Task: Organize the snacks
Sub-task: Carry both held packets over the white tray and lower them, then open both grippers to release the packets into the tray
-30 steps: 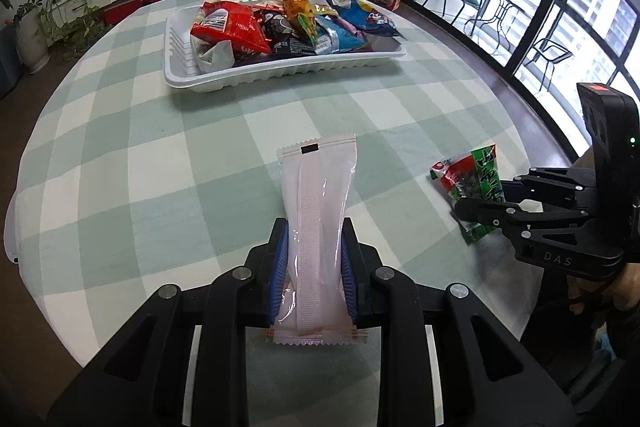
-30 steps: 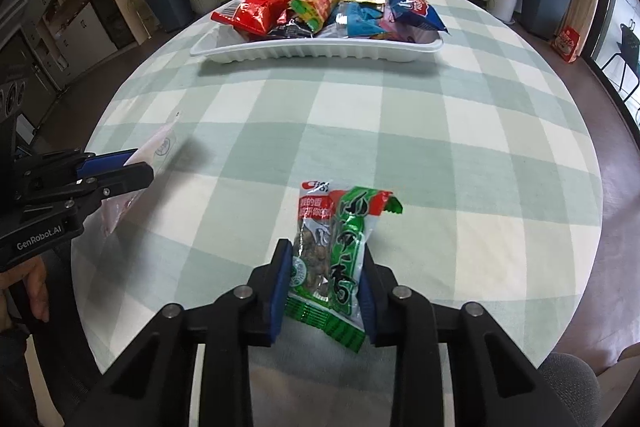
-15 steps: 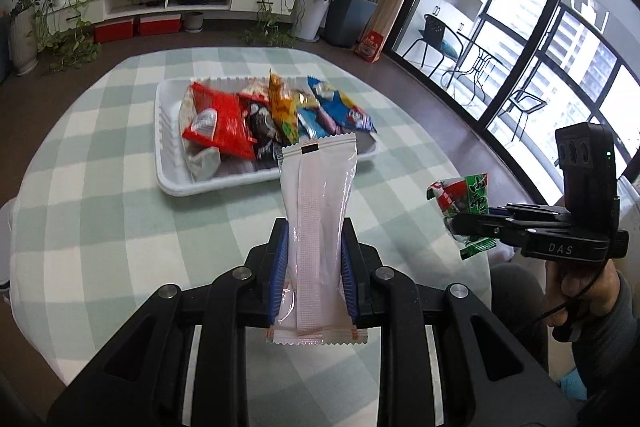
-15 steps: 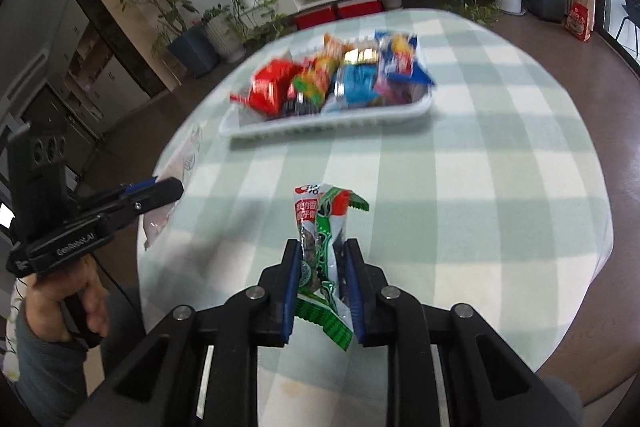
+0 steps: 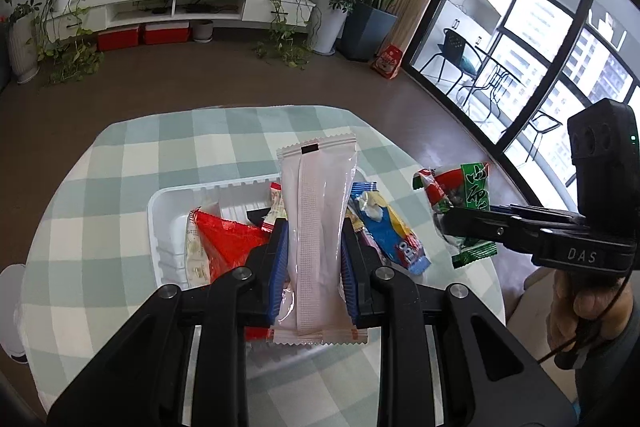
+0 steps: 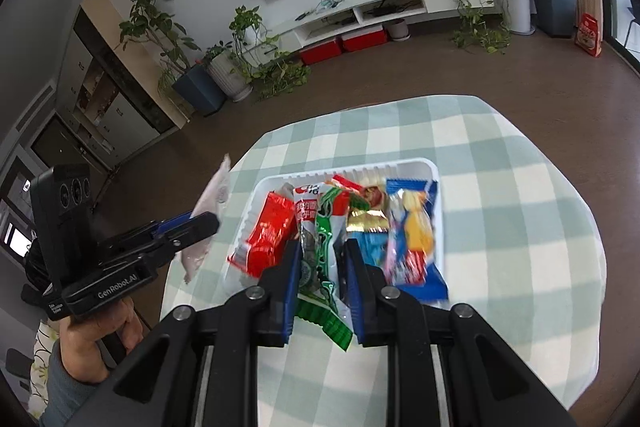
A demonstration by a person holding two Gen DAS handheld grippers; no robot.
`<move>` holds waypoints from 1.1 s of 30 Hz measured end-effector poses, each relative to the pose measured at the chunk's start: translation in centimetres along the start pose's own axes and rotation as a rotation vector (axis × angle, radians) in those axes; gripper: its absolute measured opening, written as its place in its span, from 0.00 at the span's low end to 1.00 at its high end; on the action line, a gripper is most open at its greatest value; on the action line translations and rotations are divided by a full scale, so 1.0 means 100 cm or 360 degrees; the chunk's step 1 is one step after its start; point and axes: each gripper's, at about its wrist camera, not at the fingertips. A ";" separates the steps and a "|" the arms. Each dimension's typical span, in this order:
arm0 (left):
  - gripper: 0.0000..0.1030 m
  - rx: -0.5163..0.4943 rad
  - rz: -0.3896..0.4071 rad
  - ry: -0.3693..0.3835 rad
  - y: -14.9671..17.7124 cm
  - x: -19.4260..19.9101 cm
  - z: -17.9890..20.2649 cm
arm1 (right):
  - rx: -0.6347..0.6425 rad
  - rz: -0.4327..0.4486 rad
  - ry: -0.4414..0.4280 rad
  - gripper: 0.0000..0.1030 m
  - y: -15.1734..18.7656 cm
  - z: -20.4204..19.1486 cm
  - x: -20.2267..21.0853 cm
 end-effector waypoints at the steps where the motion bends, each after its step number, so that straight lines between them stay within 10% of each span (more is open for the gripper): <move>1: 0.22 0.0031 -0.0010 -0.0007 -0.003 -0.009 -0.007 | 0.0018 -0.0018 0.0019 0.23 -0.006 -0.003 -0.010; 26: 0.27 0.0118 -0.0152 -0.0129 0.007 -0.100 -0.052 | 0.0061 -0.0207 0.0245 0.28 -0.009 0.005 -0.115; 33: 0.54 0.0095 -0.0091 -0.0122 0.005 -0.091 -0.047 | 0.0043 -0.0176 0.0254 0.38 -0.009 0.007 -0.109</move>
Point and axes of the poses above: each gripper's, at about its wrist camera, not at the fingertips, and x roughly against the way its jaws point, z to its right, y to its underside, and after that the axes turned 10 degrees about y, right-handed
